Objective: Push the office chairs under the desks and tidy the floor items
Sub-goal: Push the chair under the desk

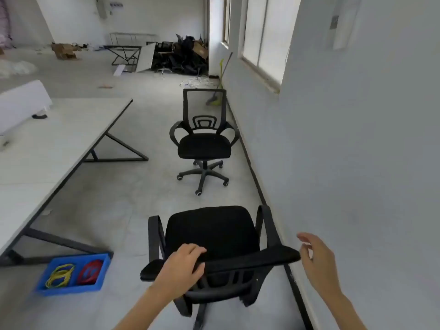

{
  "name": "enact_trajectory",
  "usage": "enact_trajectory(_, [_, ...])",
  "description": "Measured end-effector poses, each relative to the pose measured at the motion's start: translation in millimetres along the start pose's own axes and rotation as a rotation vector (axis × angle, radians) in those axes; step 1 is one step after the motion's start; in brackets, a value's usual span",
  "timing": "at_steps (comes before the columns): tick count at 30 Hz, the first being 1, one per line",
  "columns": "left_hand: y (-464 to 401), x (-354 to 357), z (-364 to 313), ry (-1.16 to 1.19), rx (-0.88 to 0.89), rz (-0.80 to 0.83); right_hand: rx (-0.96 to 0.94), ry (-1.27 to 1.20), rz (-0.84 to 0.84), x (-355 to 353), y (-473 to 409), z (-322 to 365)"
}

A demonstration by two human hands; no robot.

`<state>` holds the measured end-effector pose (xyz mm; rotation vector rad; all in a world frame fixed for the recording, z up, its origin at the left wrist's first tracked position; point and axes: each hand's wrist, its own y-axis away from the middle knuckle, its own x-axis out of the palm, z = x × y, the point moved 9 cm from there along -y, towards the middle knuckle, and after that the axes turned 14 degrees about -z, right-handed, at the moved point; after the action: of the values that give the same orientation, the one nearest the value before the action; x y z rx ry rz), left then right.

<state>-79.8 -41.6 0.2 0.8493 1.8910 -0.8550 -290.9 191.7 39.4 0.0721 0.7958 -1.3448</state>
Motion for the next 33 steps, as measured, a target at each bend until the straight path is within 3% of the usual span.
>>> enact_trajectory(5, [1.0,49.2,14.1,-0.188,0.007,0.308,-0.193,0.237,0.516,82.5,16.9,7.5])
enact_trajectory(8, [11.1,65.1,19.7,-0.228,0.019,0.366,-0.287,0.356,0.677,112.2,40.1,-5.0])
enact_trajectory(12, [11.7,64.7,24.1,-0.229,0.04,0.244,-0.477,0.525,0.662,127.3,54.7,-12.1])
enact_trajectory(16, [13.0,63.0,25.0,-0.267,0.062,0.131,-0.545,0.482,0.547,127.4,53.4,-14.5])
enact_trajectory(19, [5.2,63.1,20.4,-0.327,0.066,0.137,-0.533,0.482,0.472,130.2,48.4,-12.7])
enact_trajectory(22, [-2.2,67.3,18.9,-0.372,0.05,0.168,-0.588,0.528,0.51,140.9,44.6,-5.0])
enact_trajectory(28, [1.8,66.6,34.9,-0.357,-0.267,0.068,-0.628,0.47,0.562,152.3,35.5,-12.5])
enact_trajectory(33, [9.0,50.7,20.3,-0.428,-0.223,-0.115,-0.707,0.479,0.6,155.6,28.2,-18.9])
